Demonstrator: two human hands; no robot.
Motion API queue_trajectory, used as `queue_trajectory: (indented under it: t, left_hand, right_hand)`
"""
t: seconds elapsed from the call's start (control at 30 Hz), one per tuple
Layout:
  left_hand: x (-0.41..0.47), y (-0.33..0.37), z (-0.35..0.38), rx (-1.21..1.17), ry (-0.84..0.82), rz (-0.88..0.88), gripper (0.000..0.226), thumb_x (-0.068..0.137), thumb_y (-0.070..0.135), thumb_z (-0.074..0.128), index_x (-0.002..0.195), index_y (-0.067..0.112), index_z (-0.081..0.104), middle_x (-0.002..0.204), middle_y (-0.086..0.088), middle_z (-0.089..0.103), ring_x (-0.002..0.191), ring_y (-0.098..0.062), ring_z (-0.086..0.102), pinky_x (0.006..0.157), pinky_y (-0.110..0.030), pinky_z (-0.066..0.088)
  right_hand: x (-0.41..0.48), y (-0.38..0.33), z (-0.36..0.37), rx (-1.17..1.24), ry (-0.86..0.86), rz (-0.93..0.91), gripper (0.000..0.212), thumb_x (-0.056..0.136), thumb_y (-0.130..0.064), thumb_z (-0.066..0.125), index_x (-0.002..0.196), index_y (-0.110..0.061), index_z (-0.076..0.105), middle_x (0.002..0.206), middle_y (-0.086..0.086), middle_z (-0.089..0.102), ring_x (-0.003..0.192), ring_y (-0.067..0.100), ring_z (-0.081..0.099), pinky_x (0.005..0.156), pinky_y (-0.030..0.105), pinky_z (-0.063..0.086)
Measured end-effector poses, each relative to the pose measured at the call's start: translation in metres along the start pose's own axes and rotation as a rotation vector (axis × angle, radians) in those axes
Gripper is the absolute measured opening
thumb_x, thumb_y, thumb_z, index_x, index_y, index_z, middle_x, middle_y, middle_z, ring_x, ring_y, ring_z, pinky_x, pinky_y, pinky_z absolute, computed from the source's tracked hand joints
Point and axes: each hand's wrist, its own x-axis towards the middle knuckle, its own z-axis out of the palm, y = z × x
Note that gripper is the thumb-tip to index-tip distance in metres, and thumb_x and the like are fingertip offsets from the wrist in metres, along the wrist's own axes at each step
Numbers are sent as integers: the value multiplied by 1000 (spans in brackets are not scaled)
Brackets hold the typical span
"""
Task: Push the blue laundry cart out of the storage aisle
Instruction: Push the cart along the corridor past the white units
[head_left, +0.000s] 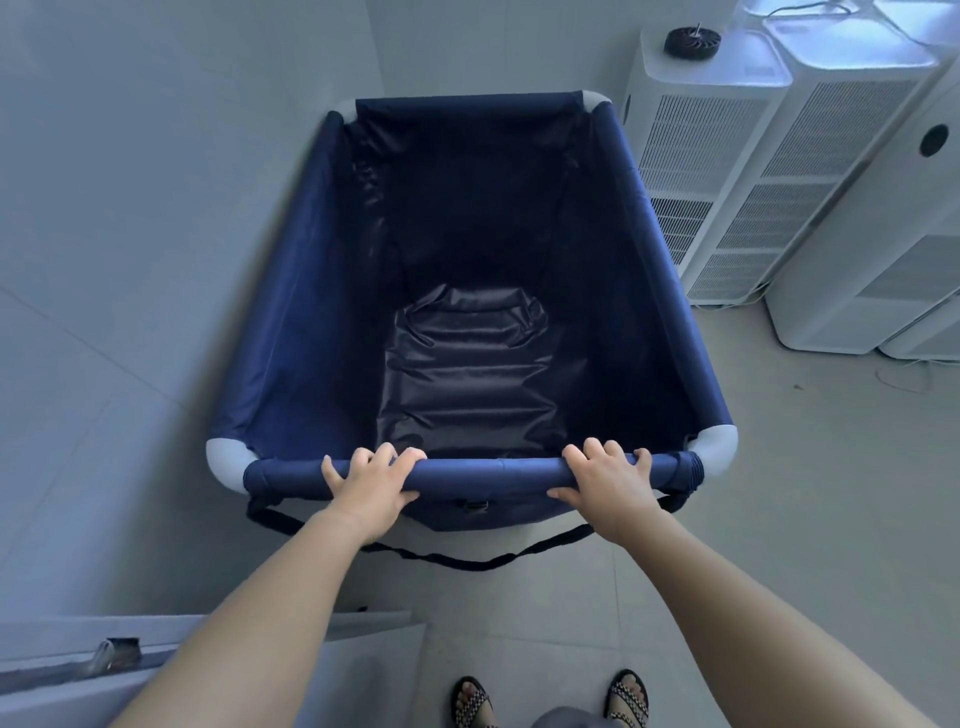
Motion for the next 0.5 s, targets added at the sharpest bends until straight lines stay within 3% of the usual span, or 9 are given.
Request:
queue_trajectory:
  t: [0.5]
  left_hand:
    - [57,-10,-29,68,-12,10,34,95,41,46,126,42,35,116,6,46,113,-19,40,107,-64,16]
  right_hand:
    - [50,1,-9,38,-37,13,43,88,-58,43,117,-26,42,112,-1,45,107,23,39,100,61,24]
